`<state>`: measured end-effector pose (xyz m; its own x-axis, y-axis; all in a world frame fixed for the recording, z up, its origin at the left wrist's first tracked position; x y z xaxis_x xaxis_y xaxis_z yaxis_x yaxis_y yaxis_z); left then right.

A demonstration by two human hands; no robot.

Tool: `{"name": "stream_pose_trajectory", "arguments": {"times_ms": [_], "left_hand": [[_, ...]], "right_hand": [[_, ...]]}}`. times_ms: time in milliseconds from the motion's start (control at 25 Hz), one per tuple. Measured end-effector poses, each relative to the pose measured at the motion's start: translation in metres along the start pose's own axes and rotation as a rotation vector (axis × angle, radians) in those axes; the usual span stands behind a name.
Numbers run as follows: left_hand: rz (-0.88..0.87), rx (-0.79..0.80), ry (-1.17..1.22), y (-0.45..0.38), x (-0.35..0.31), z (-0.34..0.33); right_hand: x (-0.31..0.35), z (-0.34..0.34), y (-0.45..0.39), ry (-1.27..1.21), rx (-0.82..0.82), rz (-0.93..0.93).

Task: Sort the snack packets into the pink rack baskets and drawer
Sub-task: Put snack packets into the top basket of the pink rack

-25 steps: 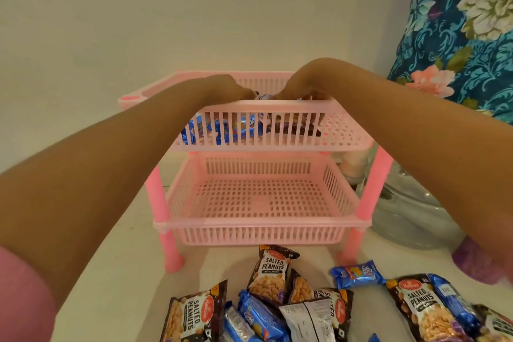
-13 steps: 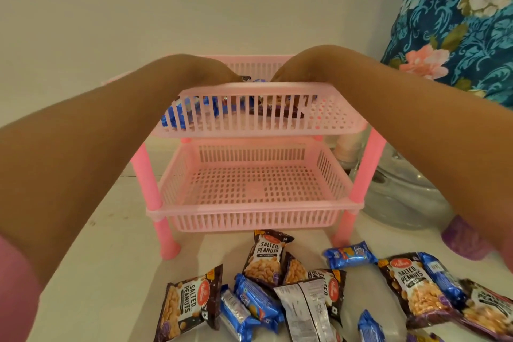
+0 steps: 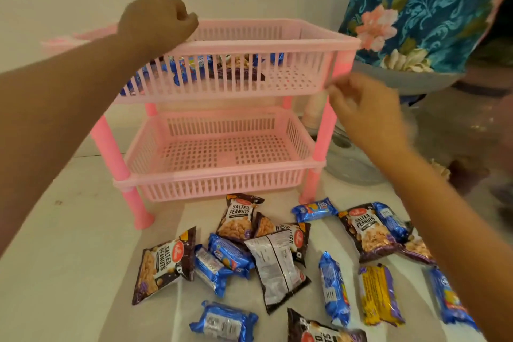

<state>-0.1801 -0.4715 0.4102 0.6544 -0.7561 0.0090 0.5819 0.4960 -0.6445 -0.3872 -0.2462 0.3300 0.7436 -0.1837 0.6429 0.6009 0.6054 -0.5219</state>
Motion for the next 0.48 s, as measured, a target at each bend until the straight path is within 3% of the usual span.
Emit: {"name": "stream_pose_trajectory", "arguments": {"times_ms": [80, 160, 320, 480], "left_hand": [[-0.106, -0.139, -0.134, 0.011, -0.018, 0.018], [-0.167, -0.154, -0.166, 0.022, -0.030, 0.022], [-0.288, -0.225, -0.031, 0.090, -0.075, 0.016], [-0.216, 0.026, 0.258, 0.212, -0.126, -0.034]], "right_hand": [[-0.056, -0.009, 0.042, 0.094, 0.114, -0.096], [-0.104, -0.010, 0.068, 0.167, 0.190, -0.208], [-0.163, -0.003, 0.115, 0.253, 0.284, -0.311], [-0.209, -0.014, 0.172, 0.298, 0.413, -0.445]]}}
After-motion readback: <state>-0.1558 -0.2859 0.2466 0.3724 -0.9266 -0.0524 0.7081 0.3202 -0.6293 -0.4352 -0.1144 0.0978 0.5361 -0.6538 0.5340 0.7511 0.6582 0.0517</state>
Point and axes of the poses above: each hand's wrist, its own y-axis away from the middle knuckle, its own z-axis out of the back of the hand, x = y × z, the point moved 10 cm from there along -y, towards the middle knuckle, and after that the axes turned 12 degrees about -z, right-handed, at the moved point
